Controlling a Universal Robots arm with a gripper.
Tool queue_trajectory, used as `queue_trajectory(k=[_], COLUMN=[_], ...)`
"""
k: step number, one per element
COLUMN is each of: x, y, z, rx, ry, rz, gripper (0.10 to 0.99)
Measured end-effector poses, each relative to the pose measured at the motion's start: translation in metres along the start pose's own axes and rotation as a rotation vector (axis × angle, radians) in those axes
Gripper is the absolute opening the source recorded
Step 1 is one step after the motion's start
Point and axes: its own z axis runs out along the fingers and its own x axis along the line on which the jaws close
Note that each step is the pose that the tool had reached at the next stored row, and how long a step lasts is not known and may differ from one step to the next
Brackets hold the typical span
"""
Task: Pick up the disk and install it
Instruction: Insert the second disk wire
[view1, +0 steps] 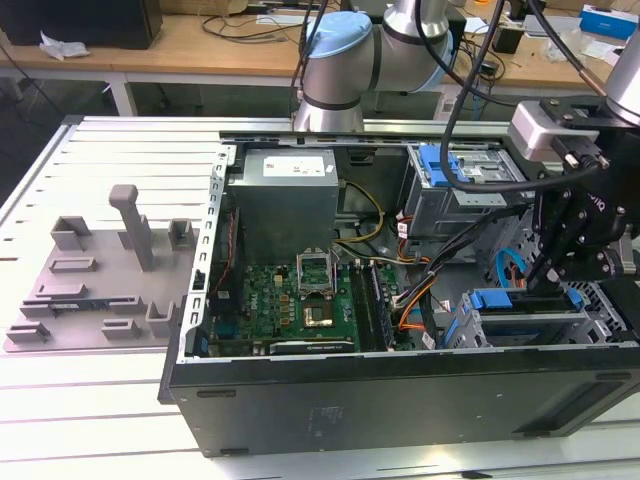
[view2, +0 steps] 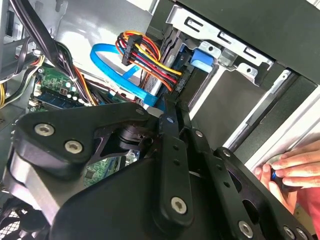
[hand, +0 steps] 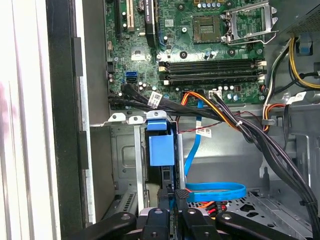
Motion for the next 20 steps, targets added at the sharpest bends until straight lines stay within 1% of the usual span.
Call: queue_trajectory(k=[9, 12, 20], x=[-0.0002, -0.0018, -0.0026], y=[-0.0001, -0.0001, -0.0008], z=[0.0024, 0.0027, 0.005], rx=[0.0, 0.0, 0.0], ry=[-0.0001, 0.0, -0.0002], rz=[0.0, 0.0, -0.001], gripper=[0.161, 0.161, 0.161])
